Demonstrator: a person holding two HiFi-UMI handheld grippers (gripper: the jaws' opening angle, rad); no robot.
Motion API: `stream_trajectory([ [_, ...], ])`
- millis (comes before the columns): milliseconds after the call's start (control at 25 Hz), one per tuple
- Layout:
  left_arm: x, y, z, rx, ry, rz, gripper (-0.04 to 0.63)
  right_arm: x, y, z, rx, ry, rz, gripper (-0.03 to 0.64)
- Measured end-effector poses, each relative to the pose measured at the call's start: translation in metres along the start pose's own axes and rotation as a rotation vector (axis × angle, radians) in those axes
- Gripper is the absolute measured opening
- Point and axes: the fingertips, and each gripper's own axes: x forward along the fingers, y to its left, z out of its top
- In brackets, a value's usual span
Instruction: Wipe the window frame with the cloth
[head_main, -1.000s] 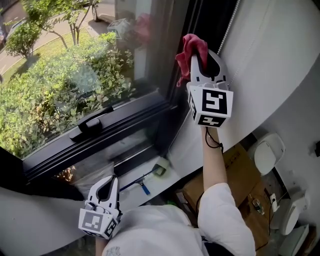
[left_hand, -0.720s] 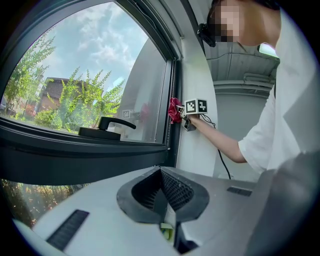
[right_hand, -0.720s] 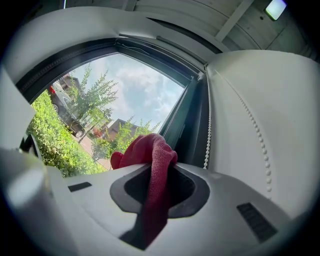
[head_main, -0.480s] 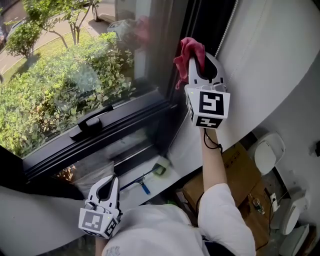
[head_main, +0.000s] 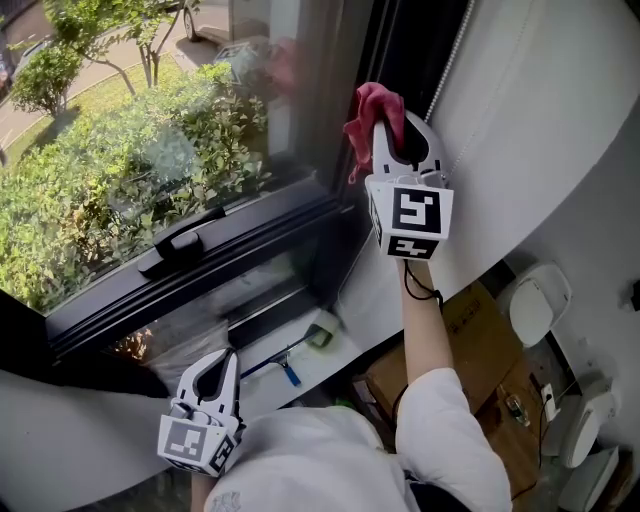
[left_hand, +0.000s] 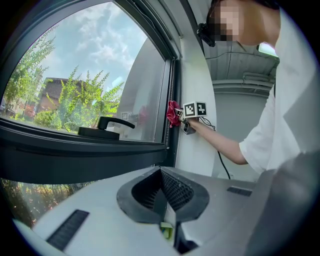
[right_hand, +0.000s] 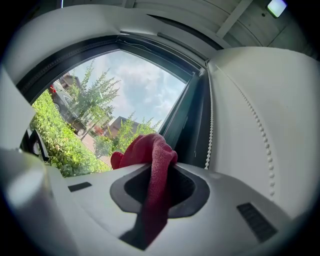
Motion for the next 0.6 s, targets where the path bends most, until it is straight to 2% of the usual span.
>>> stream_trajectory([
  [600,-0.005,-0.003,-0.002,-0.009,-0.001,0.002,0.009,-0.007,0.008,-0.017,0.001,0.037,0.004,0.064],
])
